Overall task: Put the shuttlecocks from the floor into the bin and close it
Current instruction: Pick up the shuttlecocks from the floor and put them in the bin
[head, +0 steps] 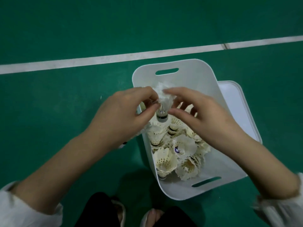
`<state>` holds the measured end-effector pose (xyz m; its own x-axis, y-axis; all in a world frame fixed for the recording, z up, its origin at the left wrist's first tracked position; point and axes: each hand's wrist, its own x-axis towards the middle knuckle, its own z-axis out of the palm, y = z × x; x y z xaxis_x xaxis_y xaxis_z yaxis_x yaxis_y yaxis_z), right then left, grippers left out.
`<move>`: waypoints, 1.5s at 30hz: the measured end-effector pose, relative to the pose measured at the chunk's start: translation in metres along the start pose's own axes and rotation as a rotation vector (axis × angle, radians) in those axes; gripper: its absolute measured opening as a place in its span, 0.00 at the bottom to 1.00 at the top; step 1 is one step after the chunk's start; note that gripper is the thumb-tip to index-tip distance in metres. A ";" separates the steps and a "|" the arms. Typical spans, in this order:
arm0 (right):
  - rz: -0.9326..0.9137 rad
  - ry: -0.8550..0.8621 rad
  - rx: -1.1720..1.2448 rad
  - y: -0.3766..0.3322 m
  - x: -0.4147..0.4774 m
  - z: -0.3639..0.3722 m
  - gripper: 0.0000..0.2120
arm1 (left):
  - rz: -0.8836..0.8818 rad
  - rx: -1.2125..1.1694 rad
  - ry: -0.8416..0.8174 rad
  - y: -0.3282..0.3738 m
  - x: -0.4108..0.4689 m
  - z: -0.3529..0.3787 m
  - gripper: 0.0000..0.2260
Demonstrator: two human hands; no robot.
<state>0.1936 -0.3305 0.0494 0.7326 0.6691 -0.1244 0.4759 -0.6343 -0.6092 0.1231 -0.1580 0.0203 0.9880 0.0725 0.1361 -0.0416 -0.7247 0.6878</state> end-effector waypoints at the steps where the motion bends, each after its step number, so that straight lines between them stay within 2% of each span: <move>1: -0.003 0.016 -0.031 0.000 0.003 0.002 0.09 | 0.016 0.007 -0.016 0.002 -0.001 0.001 0.04; 3: 0.021 0.067 -0.063 0.003 0.007 -0.001 0.04 | 0.015 -0.017 -0.034 0.005 -0.002 0.002 0.04; 7: 0.182 0.264 -0.084 0.021 0.012 -0.023 0.03 | -0.089 -0.233 0.039 0.004 -0.004 -0.006 0.11; 10: 0.339 0.367 -0.114 0.047 0.018 -0.025 0.07 | -0.107 -0.289 0.093 -0.001 -0.004 -0.012 0.13; 14: 0.446 0.272 -0.216 0.075 0.025 -0.001 0.09 | -0.083 -0.151 0.063 -0.008 -0.003 -0.009 0.12; 17: 0.444 0.149 -0.257 0.083 0.027 0.013 0.09 | -0.062 -0.090 0.051 -0.011 -0.005 -0.006 0.06; 20: 0.451 0.095 -0.259 0.087 0.029 0.016 0.10 | -0.045 -0.088 0.050 -0.010 -0.006 -0.006 0.03; 24: 0.358 0.157 -0.346 0.080 0.026 0.007 0.13 | 0.011 -0.044 0.049 -0.008 -0.004 -0.008 0.03; 26: 0.221 0.178 -0.254 0.055 0.014 -0.003 0.17 | 0.033 -0.064 0.025 -0.007 -0.004 -0.009 0.03; 29: 0.058 -0.035 0.010 0.010 -0.011 -0.007 0.23 | 0.059 -0.088 -0.022 -0.006 -0.006 -0.003 0.05; 31: -0.005 -0.119 -0.003 0.002 -0.022 0.003 0.19 | 0.093 -0.110 -0.042 -0.003 -0.008 0.002 0.05; 33: -0.042 -0.082 -0.027 0.004 -0.029 0.011 0.08 | 0.149 -0.122 -0.085 0.003 -0.012 0.007 0.04; 35: -0.044 -0.026 -0.020 0.009 -0.035 0.011 0.03 | 0.168 -0.132 -0.126 0.007 -0.017 0.011 0.06; 38: -0.046 0.011 -0.018 0.018 -0.048 0.013 0.06 | 0.103 -0.141 -0.085 0.006 -0.022 0.008 0.08; 41: -0.009 -0.014 -0.016 0.027 -0.062 0.031 0.06 | -0.018 -0.149 -0.033 -0.002 -0.023 0.000 0.05; 45: -0.044 -0.106 -0.201 0.039 -0.075 0.068 0.04 | -0.036 -0.038 -0.160 -0.006 -0.022 -0.002 0.04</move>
<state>0.1244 -0.3793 -0.0186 0.6588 0.7283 -0.1888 0.6016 -0.6606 -0.4491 0.1013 -0.1536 0.0147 0.9999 -0.0146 -0.0025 -0.0084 -0.6968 0.7172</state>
